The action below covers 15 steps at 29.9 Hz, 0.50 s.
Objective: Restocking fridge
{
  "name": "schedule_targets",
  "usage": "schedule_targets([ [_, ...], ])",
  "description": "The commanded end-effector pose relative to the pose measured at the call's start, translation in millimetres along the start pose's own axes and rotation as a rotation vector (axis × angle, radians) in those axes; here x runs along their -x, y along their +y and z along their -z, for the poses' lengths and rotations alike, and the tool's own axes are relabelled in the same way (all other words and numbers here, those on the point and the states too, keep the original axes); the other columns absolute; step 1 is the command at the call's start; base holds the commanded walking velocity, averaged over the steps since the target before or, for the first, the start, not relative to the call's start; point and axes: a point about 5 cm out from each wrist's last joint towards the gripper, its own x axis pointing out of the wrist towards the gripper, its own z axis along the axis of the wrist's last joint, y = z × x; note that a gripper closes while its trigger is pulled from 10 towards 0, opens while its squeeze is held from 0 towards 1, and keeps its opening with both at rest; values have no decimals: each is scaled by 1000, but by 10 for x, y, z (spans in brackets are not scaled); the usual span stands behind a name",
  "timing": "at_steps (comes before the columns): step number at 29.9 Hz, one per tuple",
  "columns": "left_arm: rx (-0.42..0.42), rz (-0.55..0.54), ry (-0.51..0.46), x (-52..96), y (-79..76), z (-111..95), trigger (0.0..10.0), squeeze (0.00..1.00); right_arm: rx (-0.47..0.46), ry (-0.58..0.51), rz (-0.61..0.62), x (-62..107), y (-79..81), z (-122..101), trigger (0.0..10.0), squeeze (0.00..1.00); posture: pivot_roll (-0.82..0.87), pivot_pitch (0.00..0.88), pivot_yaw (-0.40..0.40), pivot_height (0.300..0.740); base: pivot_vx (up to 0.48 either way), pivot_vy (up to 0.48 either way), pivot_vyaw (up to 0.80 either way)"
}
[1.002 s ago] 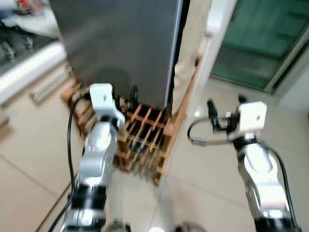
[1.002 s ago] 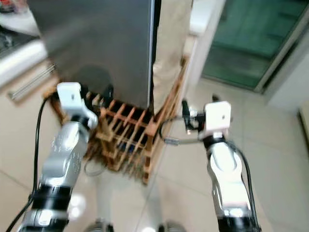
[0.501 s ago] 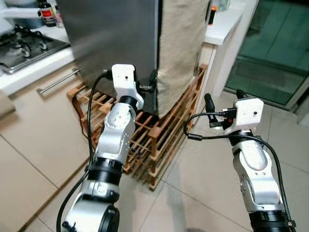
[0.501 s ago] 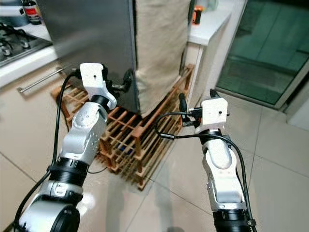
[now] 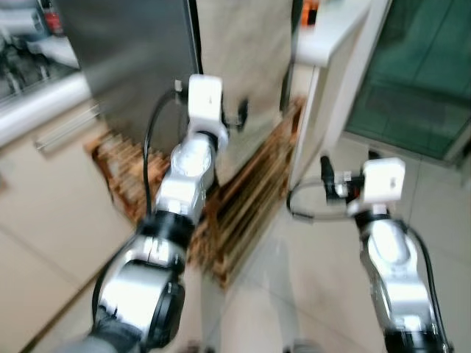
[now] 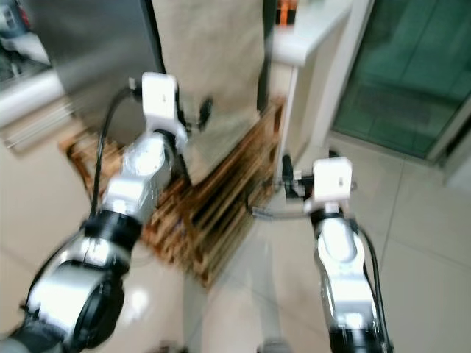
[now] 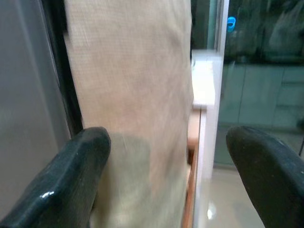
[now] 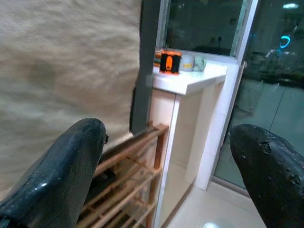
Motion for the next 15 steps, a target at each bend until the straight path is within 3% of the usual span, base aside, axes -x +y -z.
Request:
schedule_targets([
  [1, 1, -34, -24, -26, 59, -63, 10000, 0, -6, -30, -1, -29, 19, -63, 10000, 0, -215, 18, 70, 727, 0, 0, 0],
  [12, 112, -97, 34, -70, 125, 1, 10000, 0, -16, -33, 5, -43, 46, -48, 10000, 0, -203, 13, 79, 727, 0, 0, 0],
  [15, 132, -188, -8, -67, 258, -84, 10000, 0, -20, -33, 2, -49, 75, -33, 10000, 0, -198, 15, 89, 727, 0, 0, 0],
])
